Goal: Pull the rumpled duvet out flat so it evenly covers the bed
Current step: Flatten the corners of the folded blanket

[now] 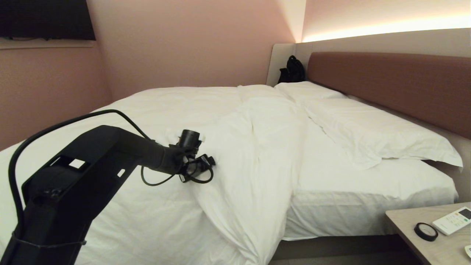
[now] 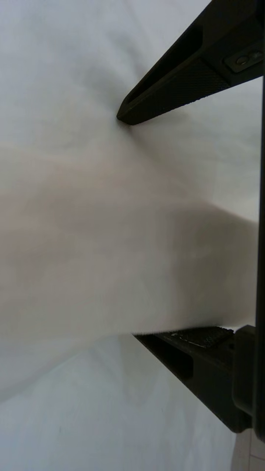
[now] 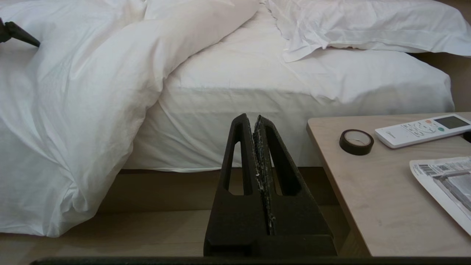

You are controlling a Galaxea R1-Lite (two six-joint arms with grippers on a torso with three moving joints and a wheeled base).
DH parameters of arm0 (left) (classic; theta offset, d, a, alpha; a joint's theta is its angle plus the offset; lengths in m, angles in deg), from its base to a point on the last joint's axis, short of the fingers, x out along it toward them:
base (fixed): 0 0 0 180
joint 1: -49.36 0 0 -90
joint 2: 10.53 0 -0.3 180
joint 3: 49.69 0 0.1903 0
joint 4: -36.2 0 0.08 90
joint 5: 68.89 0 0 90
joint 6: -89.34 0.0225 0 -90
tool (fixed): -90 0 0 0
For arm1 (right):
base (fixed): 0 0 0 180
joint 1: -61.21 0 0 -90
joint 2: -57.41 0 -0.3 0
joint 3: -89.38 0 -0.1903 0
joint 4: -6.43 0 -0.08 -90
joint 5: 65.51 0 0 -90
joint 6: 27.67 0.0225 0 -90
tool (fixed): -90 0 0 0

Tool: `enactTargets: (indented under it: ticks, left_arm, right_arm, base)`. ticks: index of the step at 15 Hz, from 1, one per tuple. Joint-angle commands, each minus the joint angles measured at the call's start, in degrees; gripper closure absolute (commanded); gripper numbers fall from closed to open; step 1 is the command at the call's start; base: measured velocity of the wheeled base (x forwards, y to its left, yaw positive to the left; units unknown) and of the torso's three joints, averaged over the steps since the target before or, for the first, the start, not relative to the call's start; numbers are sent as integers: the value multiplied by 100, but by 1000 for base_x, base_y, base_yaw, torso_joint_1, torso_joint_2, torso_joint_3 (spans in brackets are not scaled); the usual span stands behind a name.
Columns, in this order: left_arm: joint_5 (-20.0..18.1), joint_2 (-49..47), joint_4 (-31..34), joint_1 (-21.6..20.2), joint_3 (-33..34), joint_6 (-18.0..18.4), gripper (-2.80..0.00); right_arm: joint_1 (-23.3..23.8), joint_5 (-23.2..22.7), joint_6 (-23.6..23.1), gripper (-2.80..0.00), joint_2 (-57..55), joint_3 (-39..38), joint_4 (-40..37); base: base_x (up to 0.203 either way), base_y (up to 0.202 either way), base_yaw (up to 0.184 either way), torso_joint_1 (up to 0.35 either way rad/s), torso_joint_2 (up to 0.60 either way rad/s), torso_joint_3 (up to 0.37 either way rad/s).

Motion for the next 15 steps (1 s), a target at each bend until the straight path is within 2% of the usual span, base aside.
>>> enactTargets:
  ticks: [1, 10, 15]
  left_arm:
    - [-61, -16, 0, 31, -38, -33, 0]
    - [-61, 41, 8, 58, 5, -33, 0]
    - [-68, 320, 53, 299, 174, -74, 0]
  right_arm:
    - [-2, 0, 4, 0, -8, 0, 2]
    - [-2, 0, 7, 0, -8, 0, 3]
    - [-2, 0, -2, 0, -8, 0, 2]
  base:
    - [0, 0, 0, 0, 0, 0]
    - [0, 0, 0, 0, 0, 0]
    - [0, 0, 0, 0, 0, 0]
